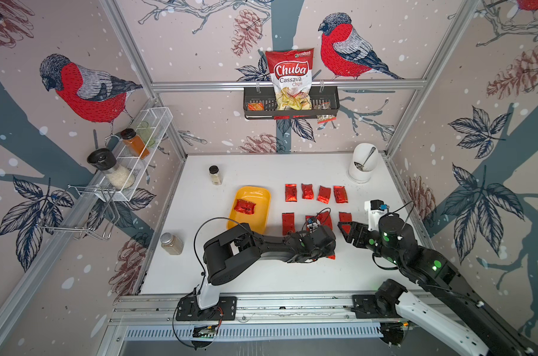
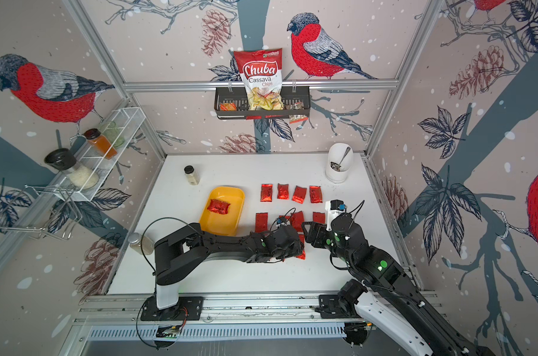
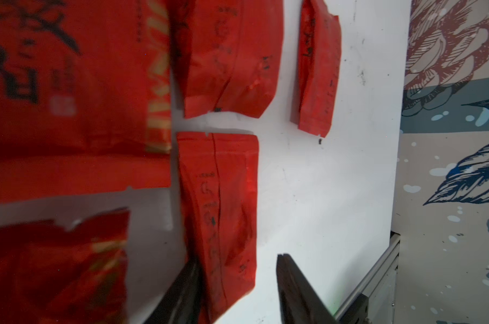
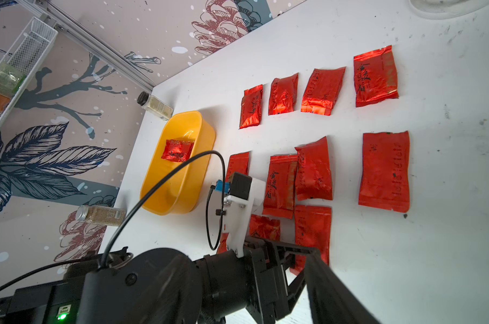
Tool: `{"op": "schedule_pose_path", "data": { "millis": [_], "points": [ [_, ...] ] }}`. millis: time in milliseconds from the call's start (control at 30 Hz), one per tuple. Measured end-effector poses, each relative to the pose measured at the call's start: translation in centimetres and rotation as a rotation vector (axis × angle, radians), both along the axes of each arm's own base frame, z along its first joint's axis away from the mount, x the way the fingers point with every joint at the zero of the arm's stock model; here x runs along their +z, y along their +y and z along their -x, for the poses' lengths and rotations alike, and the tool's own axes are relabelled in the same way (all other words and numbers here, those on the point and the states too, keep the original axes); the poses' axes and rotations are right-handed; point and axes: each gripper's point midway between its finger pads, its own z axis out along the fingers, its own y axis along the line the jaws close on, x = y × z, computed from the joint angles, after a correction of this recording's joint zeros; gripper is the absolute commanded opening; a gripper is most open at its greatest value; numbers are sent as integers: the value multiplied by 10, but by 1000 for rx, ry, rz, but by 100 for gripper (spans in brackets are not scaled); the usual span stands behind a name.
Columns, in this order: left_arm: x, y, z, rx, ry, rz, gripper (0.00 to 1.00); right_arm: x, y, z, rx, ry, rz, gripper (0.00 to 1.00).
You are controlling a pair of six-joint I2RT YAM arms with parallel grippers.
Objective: Take the tea bags out of the storage box
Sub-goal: Place the tea bag at the center of the board, then pick up the tea bag from the storage box.
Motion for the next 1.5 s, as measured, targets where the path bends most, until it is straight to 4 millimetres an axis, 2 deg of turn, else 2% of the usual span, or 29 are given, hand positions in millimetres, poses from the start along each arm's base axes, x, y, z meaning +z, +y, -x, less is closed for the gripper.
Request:
{"op": "schedule_pose_path", "data": {
  "millis": [133,333,467,600,667,800,900,967,1067,1267,1500],
  "points": [
    [26,-8,0,-30,-42,25,58,2,0,-1,-1,-2,-1,72],
    [80,10,-10,-4,-140,47,61,14,-2,-5,-24,-28,-4,73],
    [95,49,-27,57,-180,6,61,16,4,-13,-26,-28,5,73],
    [109,104,-53,155,-229,-53,61,7,16,-26,-10,-11,43,72],
    [113,139,-68,217,-250,-95,61,0,27,-34,9,12,56,72],
    [101,212,-91,353,-254,-198,59,-8,49,-49,56,38,75,71],
    [79,267,-97,451,-219,-271,59,-8,71,-63,102,38,69,70],
    [62,297,-99,514,-185,-301,59,-9,86,-71,129,48,62,70],
    [44,327,-105,591,-149,-330,59,-10,107,-79,174,50,53,69],
    [14,352,-132,678,-83,-342,57,-21,134,-89,251,69,63,69],
    [6,343,-171,676,-87,-331,54,-36,143,-89,289,109,68,69]
  ]
}}
